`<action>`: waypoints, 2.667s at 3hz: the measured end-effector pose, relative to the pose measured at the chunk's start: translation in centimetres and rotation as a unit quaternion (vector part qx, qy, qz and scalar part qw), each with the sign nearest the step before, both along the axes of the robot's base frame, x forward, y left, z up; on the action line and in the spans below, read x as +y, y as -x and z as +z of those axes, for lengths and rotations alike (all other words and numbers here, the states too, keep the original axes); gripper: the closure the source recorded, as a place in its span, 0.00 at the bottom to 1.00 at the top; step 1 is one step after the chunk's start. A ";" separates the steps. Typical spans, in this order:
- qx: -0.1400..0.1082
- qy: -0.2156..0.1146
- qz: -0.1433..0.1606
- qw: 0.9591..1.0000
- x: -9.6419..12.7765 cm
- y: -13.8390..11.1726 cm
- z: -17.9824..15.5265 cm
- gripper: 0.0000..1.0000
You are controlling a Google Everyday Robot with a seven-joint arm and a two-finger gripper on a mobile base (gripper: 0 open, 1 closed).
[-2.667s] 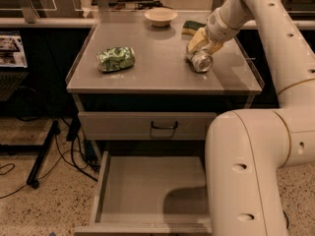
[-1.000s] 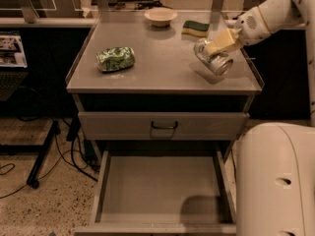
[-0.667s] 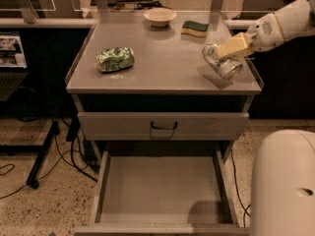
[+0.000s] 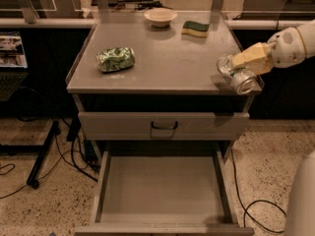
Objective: Place 7up can into middle drawer
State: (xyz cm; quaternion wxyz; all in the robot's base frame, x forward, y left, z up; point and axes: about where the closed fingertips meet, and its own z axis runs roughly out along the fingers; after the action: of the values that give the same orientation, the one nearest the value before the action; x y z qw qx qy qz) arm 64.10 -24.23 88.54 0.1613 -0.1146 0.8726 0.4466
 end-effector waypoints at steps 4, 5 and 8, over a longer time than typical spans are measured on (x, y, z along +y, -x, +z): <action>0.065 -0.036 -0.048 0.996 -0.1 3.8 -2.4 1.00; 0.000 -0.060 -0.091 0.994 -0.6 7.2 1.4 1.00; 0.052 -0.162 -0.229 0.958 -2.4 14.6 -8.4 1.00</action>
Offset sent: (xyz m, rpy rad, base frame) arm -0.0232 -0.0056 -0.0021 0.0501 0.0849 -0.0587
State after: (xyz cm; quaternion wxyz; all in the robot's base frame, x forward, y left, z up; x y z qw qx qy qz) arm 49.51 -26.62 80.17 0.2299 0.1390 0.7985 0.5388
